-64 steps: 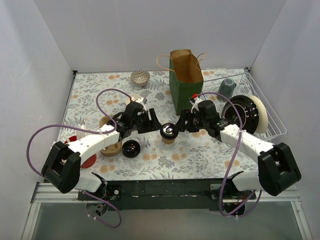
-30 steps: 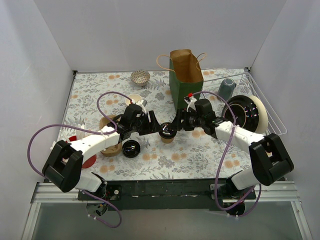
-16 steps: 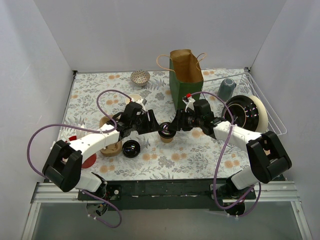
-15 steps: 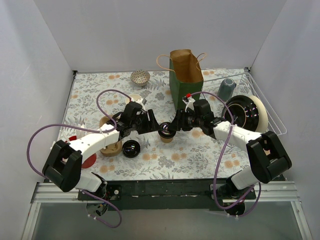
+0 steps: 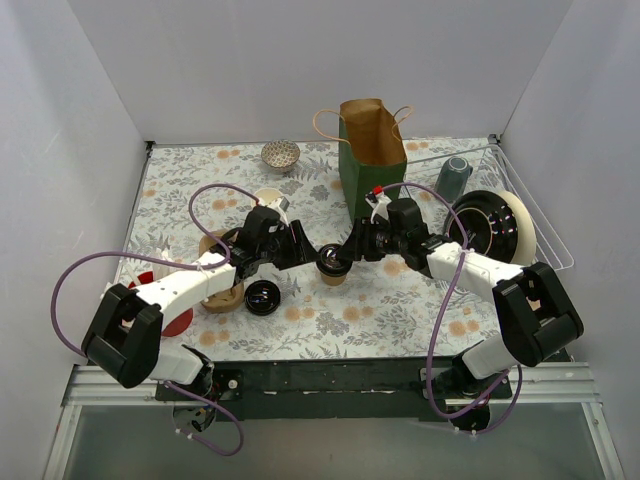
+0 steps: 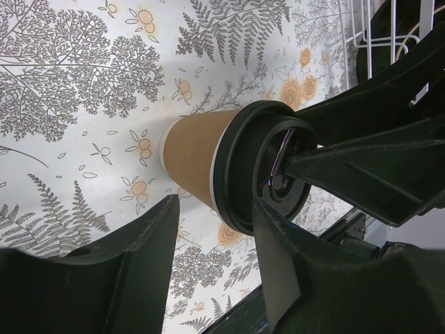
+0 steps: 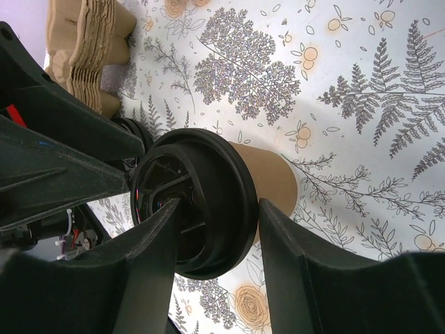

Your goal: Pack the takeout coffee

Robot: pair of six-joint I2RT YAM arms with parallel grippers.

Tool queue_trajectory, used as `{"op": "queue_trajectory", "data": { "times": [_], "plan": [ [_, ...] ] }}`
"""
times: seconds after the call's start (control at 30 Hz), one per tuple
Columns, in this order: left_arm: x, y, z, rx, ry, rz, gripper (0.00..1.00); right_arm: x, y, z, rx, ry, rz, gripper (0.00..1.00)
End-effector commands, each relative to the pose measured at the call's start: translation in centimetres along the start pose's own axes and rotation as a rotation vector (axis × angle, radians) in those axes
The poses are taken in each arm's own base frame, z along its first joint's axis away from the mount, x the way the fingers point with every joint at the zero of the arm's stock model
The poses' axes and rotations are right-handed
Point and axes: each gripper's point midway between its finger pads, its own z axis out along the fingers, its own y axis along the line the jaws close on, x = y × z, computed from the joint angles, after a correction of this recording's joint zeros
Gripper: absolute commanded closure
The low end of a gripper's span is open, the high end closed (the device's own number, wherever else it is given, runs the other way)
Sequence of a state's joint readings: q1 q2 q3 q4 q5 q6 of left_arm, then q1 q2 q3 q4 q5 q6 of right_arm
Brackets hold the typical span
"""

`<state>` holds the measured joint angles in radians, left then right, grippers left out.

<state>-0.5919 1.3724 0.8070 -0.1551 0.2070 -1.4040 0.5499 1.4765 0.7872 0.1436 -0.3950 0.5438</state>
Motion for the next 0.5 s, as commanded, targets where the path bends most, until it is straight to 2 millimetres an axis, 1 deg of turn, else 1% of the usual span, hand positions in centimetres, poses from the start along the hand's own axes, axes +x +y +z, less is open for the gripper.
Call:
{"op": "queue_trajectory", "data": {
  "times": [0.0, 0.07, 0.17, 0.33, 0.37, 0.4, 0.47],
  "plan": [
    [1.4, 1.4, 0.5, -0.023, 0.036, -0.023, 0.57, 1.4, -1.5, 0.2, 0.043, 0.024, -0.001, 0.47],
    [1.9, 2.0, 0.7, -0.039, 0.048, -0.034, 0.59, 1.4, -1.5, 0.2, 0.041, 0.023, 0.000, 0.47],
    [2.1, 2.1, 0.7, -0.038, 0.047, -0.040, 0.60, 1.6, -1.5, 0.2, 0.039, 0.026, 0.002, 0.47],
    [1.1, 0.9, 0.1, -0.010, 0.018, -0.045, 0.61, 1.6, -1.5, 0.2, 0.039, 0.026, 0.001, 0.47],
    [0.8, 0.7, -0.1, -0.006, 0.011, -0.046, 0.57, 1.6, -1.5, 0.2, 0.037, 0.027, -0.001, 0.47],
    [0.3, 0.1, -0.4, 0.005, -0.005, -0.042, 0.55, 1.5, -1.5, 0.2, 0.039, 0.024, -0.002, 0.47],
    [-0.3, -0.2, -0.8, 0.002, -0.024, -0.040, 0.53, 1.4, -1.4, 0.1, 0.040, 0.022, -0.002, 0.47]
  ]
}}
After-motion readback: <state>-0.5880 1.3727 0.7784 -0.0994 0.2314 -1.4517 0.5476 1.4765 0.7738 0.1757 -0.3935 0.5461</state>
